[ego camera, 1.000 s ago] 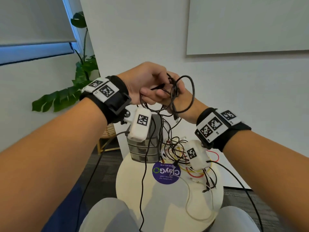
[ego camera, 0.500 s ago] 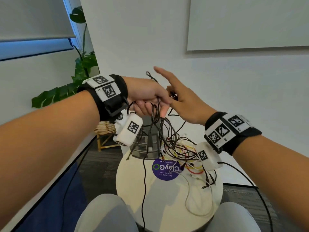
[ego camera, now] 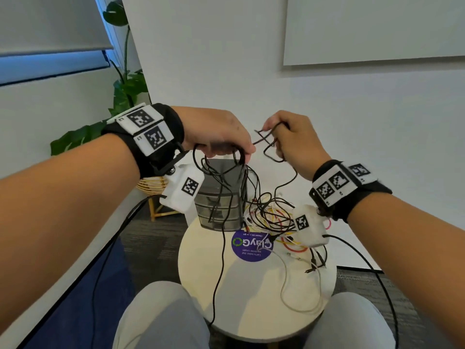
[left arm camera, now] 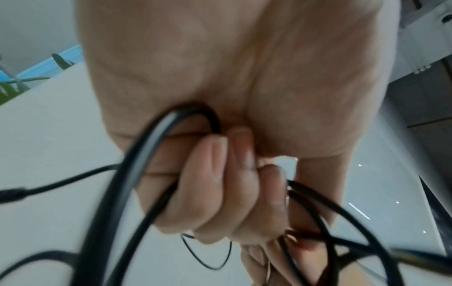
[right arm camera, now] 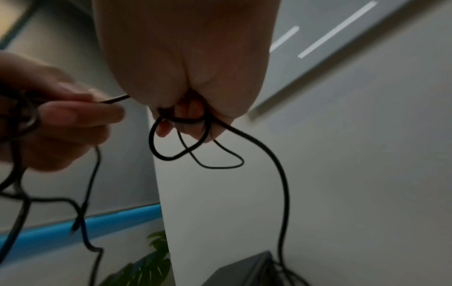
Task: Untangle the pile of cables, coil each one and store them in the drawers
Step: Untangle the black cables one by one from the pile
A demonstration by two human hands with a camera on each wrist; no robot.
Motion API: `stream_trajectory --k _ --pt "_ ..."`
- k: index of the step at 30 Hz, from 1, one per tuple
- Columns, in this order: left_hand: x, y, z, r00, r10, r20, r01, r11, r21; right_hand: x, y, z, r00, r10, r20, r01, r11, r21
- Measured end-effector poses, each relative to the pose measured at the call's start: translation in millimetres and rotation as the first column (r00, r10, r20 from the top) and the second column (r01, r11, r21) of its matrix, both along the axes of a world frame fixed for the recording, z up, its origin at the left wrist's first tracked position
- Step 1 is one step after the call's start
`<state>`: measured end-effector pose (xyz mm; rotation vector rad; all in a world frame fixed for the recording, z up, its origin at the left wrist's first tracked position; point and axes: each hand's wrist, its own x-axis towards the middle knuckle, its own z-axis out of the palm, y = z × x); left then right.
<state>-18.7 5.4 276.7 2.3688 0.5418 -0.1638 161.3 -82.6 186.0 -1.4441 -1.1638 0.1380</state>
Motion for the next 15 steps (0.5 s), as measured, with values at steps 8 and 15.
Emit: stream_trajectory --k 8,15 --pt "-16 -4 11 0.986 0.023 0.168 -0.016 0.999 -0.041 35 -6 15 0.851 -0.11 -0.514 0.191 0.976 0.107" --pt "-19 -5 59 0.943 0.1 0.316 -0.129 0.989 0.073 47 -2 -7 0.741 -0.204 -0.64 0.314 0.947 0.062"
